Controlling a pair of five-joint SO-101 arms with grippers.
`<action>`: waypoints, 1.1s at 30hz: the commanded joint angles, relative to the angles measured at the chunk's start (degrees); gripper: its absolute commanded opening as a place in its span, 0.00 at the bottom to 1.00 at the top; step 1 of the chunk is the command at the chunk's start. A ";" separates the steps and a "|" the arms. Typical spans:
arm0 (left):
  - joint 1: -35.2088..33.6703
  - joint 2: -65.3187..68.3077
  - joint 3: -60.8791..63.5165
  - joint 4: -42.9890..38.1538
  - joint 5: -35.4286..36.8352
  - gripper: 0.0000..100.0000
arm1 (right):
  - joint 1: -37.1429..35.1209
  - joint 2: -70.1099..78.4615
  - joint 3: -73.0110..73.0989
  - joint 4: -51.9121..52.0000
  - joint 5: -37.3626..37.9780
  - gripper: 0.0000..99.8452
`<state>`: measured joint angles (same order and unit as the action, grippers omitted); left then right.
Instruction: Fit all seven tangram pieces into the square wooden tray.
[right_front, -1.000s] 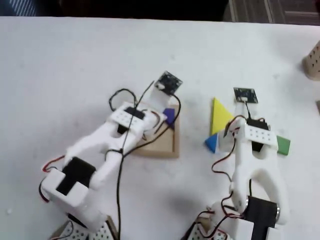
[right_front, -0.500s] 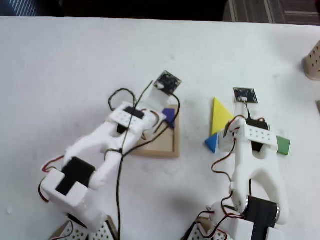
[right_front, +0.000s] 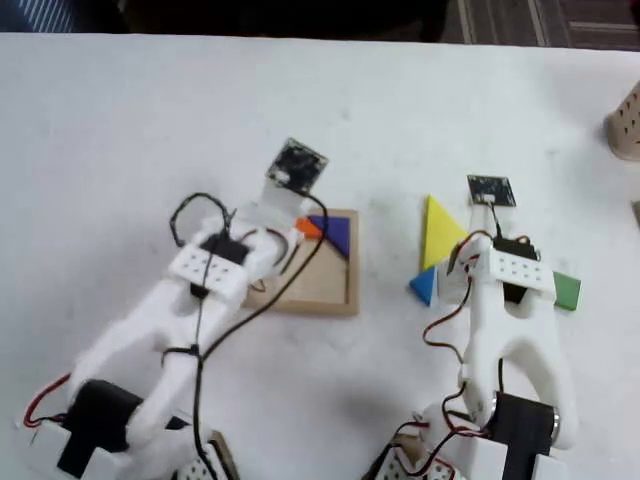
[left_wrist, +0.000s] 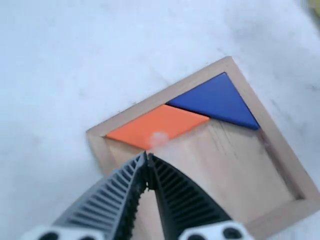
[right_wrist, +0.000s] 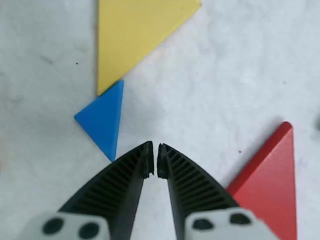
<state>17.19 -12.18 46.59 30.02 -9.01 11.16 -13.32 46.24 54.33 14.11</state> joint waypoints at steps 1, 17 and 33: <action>1.71 -0.92 -1.32 -0.79 -0.09 0.03 | 0.13 -2.15 -0.26 -1.54 0.88 0.02; 2.24 23.16 -21.71 4.66 0.35 0.02 | 0.31 -2.15 -0.26 -1.54 0.88 0.02; 2.07 23.69 -27.25 11.96 0.35 0.02 | 0.31 -2.15 -0.26 -1.54 0.88 0.02</action>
<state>18.68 16.31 19.96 41.10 -8.92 11.16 -13.32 46.24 54.33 14.11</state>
